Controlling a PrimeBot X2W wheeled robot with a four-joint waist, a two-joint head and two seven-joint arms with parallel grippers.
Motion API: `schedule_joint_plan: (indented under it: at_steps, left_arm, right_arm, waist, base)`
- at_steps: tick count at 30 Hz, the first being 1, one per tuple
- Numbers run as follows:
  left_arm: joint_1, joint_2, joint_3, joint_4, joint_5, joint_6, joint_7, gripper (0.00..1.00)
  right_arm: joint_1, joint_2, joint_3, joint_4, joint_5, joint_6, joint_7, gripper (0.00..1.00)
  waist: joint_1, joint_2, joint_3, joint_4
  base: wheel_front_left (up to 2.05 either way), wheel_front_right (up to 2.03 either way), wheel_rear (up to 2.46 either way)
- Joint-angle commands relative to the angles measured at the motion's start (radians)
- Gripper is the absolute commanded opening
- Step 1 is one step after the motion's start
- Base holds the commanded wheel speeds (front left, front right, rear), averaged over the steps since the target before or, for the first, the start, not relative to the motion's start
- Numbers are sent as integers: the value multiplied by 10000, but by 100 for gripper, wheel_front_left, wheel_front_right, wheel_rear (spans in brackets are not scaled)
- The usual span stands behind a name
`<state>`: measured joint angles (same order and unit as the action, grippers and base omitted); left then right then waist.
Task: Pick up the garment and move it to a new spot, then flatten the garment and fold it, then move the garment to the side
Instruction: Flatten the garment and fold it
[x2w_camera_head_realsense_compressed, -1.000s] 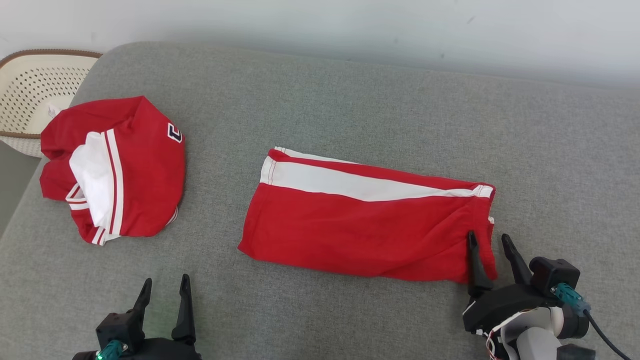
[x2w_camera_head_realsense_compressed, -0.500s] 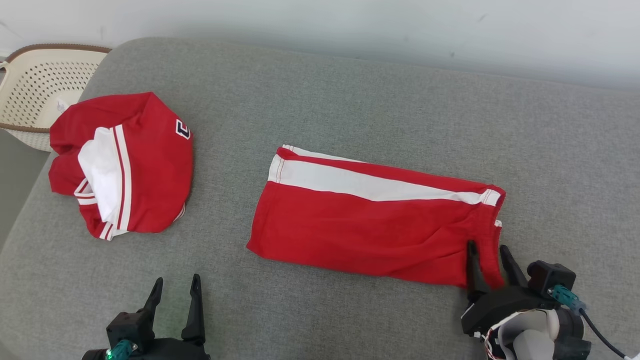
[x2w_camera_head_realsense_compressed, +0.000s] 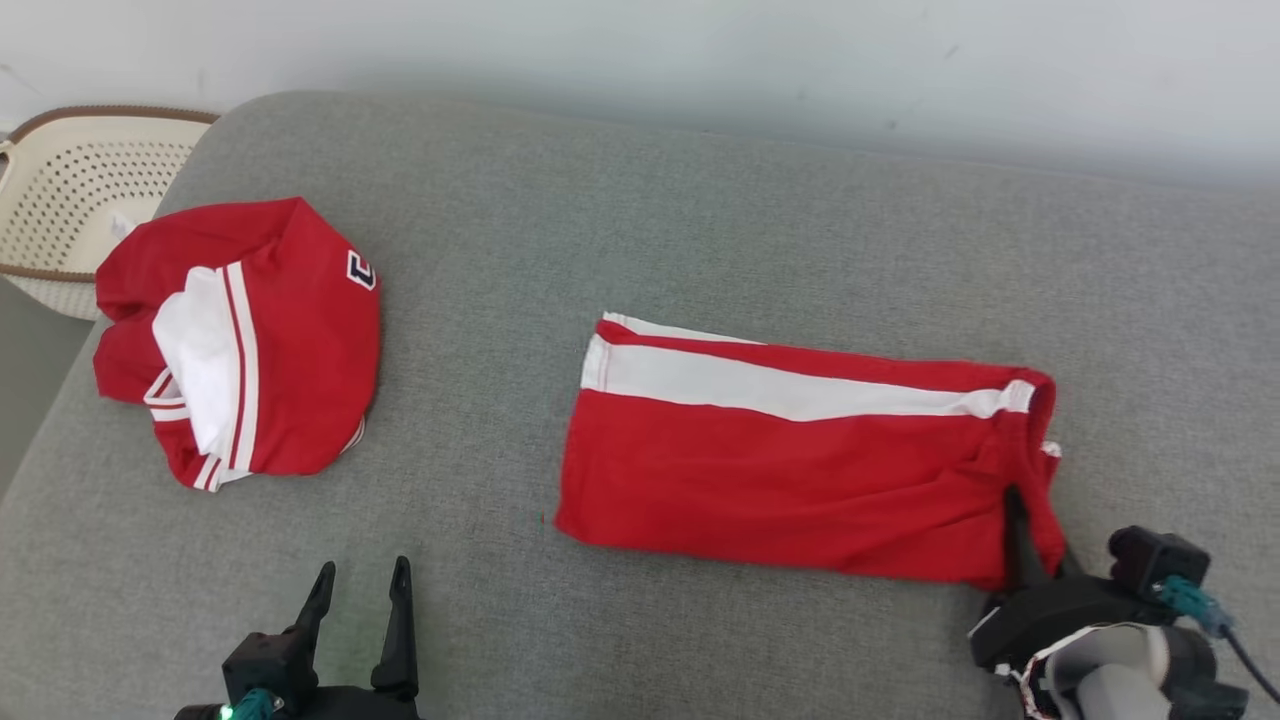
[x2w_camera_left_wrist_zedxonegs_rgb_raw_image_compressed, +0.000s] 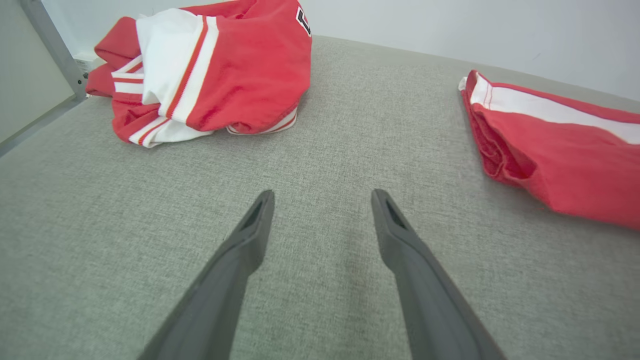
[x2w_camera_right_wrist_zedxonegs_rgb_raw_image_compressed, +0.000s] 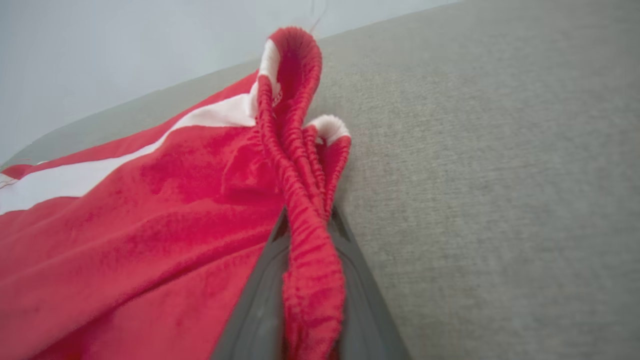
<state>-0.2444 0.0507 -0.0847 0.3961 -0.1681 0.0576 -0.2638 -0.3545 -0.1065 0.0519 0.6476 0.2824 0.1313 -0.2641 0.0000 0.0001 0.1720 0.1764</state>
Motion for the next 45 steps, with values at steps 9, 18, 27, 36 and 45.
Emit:
schedule_joint_plan:
  at_steps: [9,18,27,36,45]
  left_arm:
    - [254,4,-86,78,-63,59,-6,100]
    - [328,2,-227,243,-105,38,-6,100]
    - [422,2,-377,291,-211,15,-6,100]
    - [320,-1,-834,385,-406,34,-6,100]
    - [543,2,-1000,389,-606,131,-6,100]
  right_arm:
    - [-575,-1406,188,86,-362,-10,1,0]
    - [-1284,-1335,2168,-401,40,-7,408,0]
    - [-1345,-1117,4397,-1974,1824,-5,1609,0]
    - [-1929,-1142,5803,-1672,2031,-5,1823,0]
    - [-2389,-768,6083,-165,2181,-5,1224,100]
  waist:
    - [0,-1,-192,-676]
    - [0,-1,-347,-913]
    - [0,-1,-432,-689]
    - [0,-1,-406,264]
    - [0,-1,-454,1136]
  base:
    - [0,0,0]
    - [0,0,0]
    - [0,0,0]
    - [0,0,0]
    - [0,0,0]
